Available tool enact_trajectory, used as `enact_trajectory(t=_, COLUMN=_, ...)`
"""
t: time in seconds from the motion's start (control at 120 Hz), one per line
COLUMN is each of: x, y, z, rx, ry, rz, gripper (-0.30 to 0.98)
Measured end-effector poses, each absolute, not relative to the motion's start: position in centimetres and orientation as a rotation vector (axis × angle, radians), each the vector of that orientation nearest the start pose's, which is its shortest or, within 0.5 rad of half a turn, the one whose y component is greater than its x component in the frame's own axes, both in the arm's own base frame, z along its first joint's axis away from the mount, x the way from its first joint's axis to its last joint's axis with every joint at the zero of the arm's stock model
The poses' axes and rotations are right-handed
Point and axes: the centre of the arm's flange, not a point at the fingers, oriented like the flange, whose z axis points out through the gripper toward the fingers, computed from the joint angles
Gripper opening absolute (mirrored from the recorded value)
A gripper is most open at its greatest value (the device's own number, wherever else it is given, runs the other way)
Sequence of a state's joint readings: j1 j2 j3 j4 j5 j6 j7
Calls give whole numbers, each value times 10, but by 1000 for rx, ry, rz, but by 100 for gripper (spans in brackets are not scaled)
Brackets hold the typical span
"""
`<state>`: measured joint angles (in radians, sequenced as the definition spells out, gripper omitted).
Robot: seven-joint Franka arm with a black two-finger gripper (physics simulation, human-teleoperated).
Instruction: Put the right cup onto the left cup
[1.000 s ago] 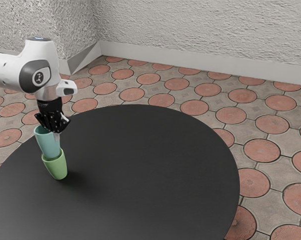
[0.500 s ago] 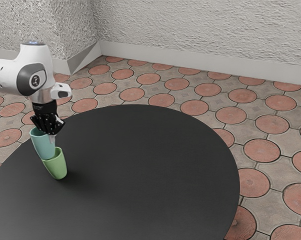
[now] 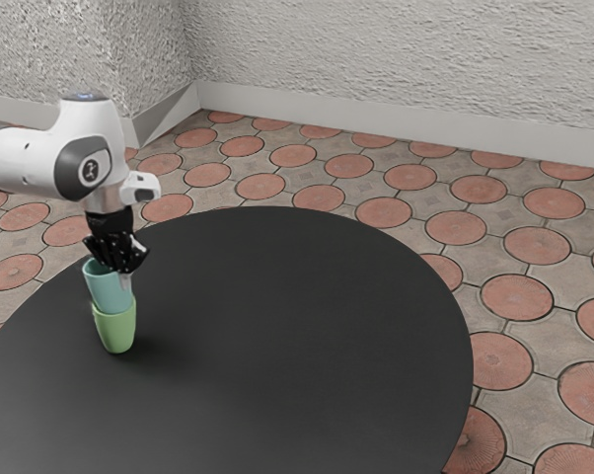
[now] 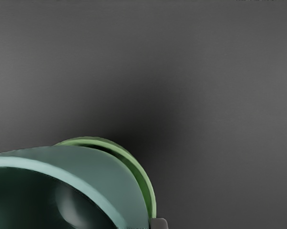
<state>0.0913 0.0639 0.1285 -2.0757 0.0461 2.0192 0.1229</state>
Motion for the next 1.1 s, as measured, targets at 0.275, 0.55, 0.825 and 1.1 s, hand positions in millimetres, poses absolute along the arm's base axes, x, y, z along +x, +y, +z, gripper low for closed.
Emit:
enact_trajectory(t=0.275, x=525, y=130, z=385, rx=-3129, ry=-153, rz=189, gripper=29)
enact_trajectory(t=0.55, x=512, y=116, z=433, rx=-3136, ry=-127, rz=70, gripper=58)
enact_trajectory(t=0.825, x=533, y=54, z=511, rx=-3121, ry=97, rz=-41, gripper=66)
enact_trajectory(t=1.1, x=577, y=-8, z=569, rx=-3066, ry=387, rz=-123, gripper=68)
